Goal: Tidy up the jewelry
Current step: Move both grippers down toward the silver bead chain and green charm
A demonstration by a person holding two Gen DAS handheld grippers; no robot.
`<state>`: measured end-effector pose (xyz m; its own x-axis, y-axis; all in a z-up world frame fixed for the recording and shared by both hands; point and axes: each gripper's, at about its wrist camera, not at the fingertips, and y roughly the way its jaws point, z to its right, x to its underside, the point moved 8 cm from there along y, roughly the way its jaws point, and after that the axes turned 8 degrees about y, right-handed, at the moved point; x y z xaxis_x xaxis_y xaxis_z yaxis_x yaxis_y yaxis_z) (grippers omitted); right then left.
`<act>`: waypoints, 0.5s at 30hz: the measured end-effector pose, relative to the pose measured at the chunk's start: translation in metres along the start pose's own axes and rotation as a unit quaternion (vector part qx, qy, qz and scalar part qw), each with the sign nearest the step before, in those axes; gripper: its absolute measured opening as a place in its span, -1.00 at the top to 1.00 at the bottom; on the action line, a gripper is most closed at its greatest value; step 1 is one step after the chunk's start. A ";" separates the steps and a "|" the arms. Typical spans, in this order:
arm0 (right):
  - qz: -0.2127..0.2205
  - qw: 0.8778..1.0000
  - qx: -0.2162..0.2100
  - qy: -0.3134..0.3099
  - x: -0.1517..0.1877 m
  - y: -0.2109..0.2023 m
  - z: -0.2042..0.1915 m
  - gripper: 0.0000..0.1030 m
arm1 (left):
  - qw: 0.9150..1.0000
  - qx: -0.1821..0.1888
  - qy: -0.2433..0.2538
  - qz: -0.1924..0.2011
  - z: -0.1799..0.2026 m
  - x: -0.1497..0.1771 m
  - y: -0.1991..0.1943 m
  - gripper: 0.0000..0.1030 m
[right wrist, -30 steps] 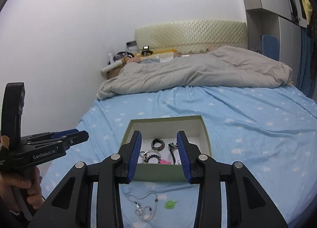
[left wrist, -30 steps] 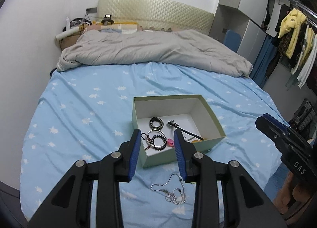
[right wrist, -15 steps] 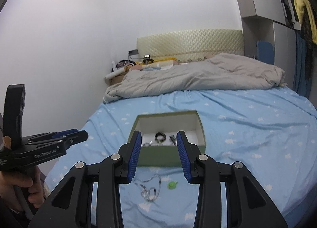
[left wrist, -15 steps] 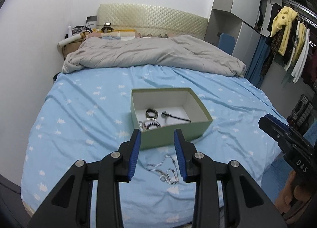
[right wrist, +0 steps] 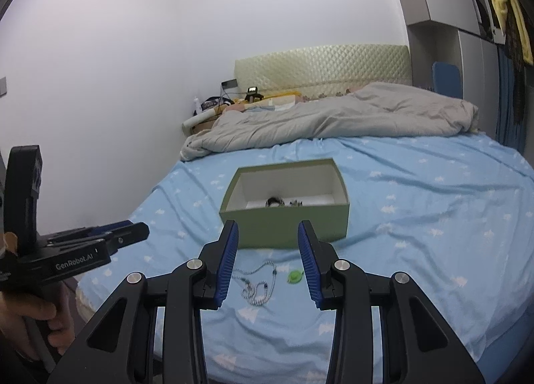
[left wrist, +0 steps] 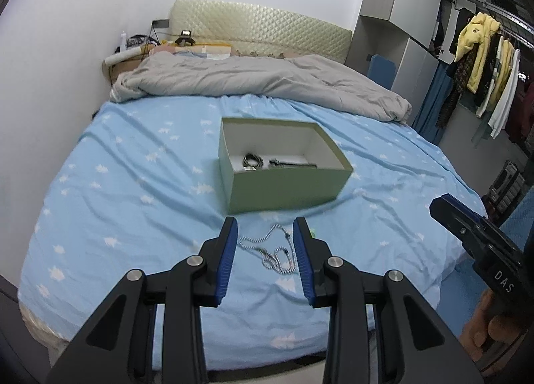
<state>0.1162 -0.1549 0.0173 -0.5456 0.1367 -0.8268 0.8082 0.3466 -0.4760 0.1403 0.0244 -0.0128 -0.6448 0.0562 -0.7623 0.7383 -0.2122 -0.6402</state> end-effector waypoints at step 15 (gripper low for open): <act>-0.038 0.999 0.015 -0.004 0.057 0.004 0.011 0.32 | 0.999 0.022 -0.024 -0.034 0.012 0.058 0.023 0.32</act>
<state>0.0908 -0.1557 -0.0350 -0.6032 0.1038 -0.7908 0.7716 0.3271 -0.5456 0.1175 0.0114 -0.0710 -0.7026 0.0249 -0.7111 0.6838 -0.2527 -0.6845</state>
